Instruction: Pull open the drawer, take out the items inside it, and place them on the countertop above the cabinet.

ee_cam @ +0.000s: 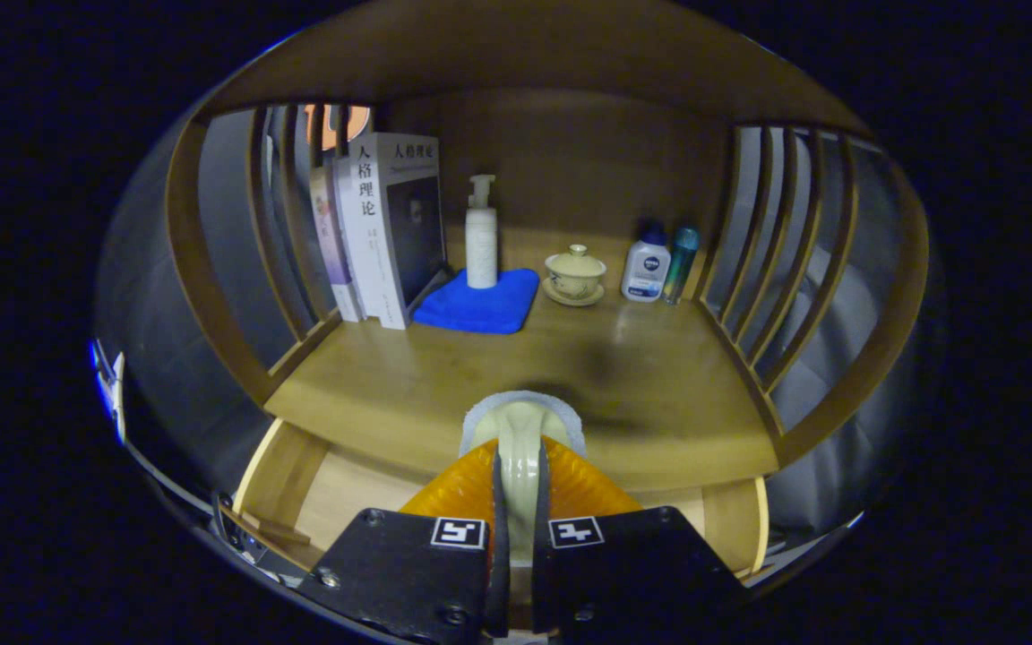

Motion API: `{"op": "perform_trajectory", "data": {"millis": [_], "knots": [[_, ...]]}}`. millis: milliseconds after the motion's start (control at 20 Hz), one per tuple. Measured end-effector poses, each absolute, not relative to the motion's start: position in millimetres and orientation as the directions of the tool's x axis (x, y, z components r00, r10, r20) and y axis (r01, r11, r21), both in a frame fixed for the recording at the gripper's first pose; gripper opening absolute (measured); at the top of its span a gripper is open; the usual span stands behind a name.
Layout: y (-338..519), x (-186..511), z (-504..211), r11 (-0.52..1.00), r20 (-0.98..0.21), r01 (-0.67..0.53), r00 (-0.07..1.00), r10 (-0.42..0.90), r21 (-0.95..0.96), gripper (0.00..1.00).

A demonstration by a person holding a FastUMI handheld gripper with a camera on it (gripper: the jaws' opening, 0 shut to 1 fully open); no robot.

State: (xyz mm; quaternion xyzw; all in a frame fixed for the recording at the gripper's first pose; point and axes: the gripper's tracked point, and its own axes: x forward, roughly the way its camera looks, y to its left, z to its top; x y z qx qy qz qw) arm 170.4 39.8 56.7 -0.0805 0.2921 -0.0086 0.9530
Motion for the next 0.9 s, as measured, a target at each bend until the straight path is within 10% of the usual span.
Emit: {"op": "perform_trajectory", "data": {"millis": [600,700,900], "knots": [[42.1,242.4,41.4,0.996,-0.567,0.004,0.822,-0.055,-0.090,0.15],[46.4,247.2,33.7,1.000,-0.568,-0.010,0.823,-0.008,-0.029,0.25],[48.6,242.4,30.1,1.000,-0.544,-0.024,0.838,0.027,0.011,0.82]]}}
